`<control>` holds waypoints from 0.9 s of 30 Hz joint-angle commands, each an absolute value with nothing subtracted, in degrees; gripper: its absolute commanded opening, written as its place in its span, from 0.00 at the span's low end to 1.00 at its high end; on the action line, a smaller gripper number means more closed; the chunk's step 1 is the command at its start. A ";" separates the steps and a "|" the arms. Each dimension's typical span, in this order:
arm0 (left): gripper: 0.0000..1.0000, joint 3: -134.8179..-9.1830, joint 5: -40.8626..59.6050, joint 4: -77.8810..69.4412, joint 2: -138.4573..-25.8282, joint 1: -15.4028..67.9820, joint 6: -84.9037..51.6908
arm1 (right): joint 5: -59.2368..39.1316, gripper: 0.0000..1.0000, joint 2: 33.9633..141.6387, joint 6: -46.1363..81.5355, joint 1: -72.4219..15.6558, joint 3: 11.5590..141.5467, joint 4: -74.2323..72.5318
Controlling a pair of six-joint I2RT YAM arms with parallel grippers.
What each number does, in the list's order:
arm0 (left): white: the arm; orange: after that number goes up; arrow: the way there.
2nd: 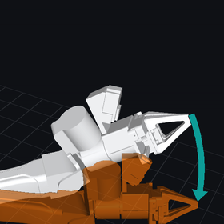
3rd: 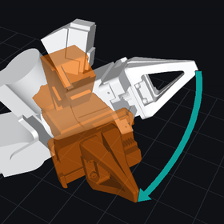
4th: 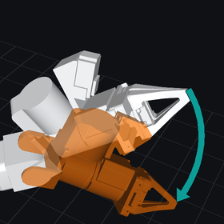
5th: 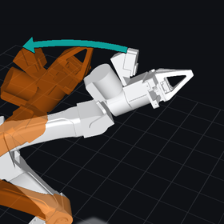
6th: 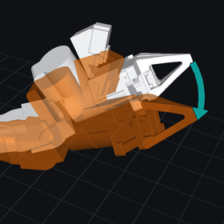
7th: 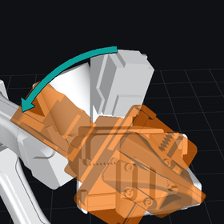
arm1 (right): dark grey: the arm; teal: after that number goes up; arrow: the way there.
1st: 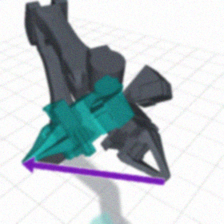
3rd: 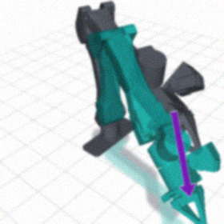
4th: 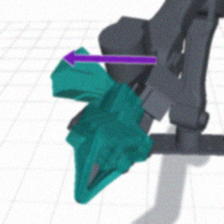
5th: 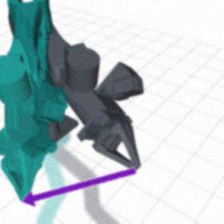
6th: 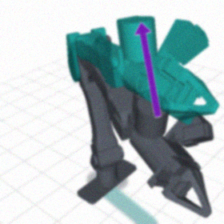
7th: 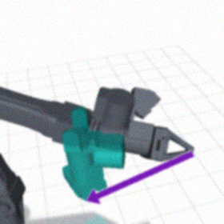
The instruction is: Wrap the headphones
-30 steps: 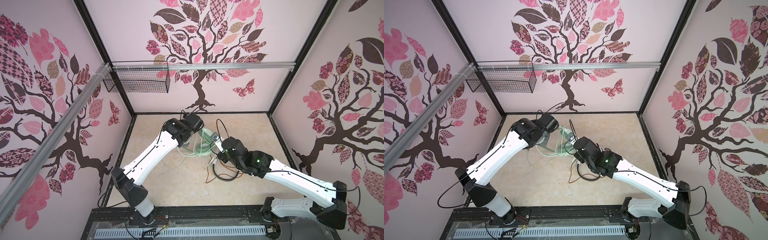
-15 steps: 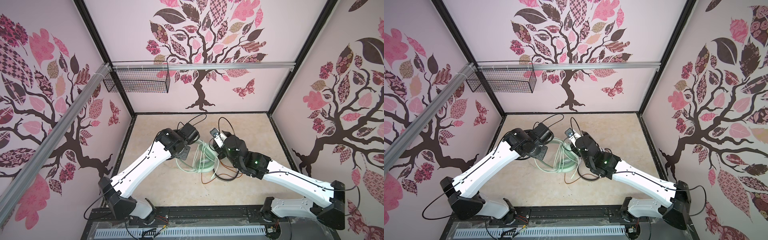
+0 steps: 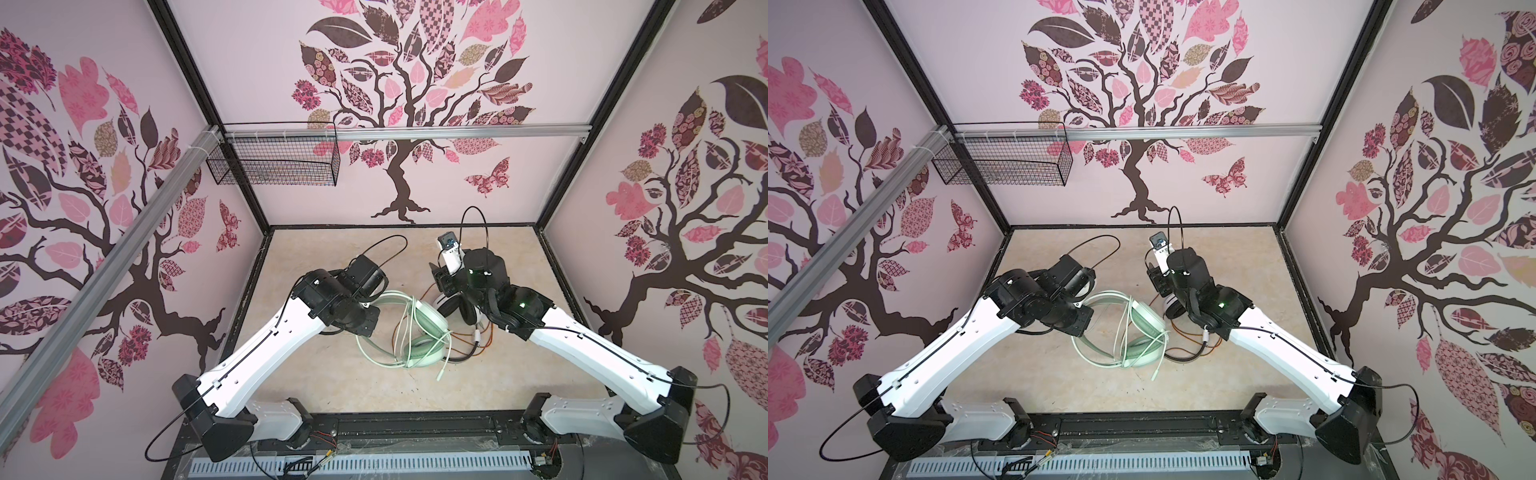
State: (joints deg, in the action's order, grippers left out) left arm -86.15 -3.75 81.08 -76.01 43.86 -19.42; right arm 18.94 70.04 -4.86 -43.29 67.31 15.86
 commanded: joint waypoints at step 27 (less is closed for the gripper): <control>0.00 -90.32 23.20 77.34 -69.18 35.08 -20.56 | -30.12 0.71 40.21 26.42 -35.14 20.33 -12.30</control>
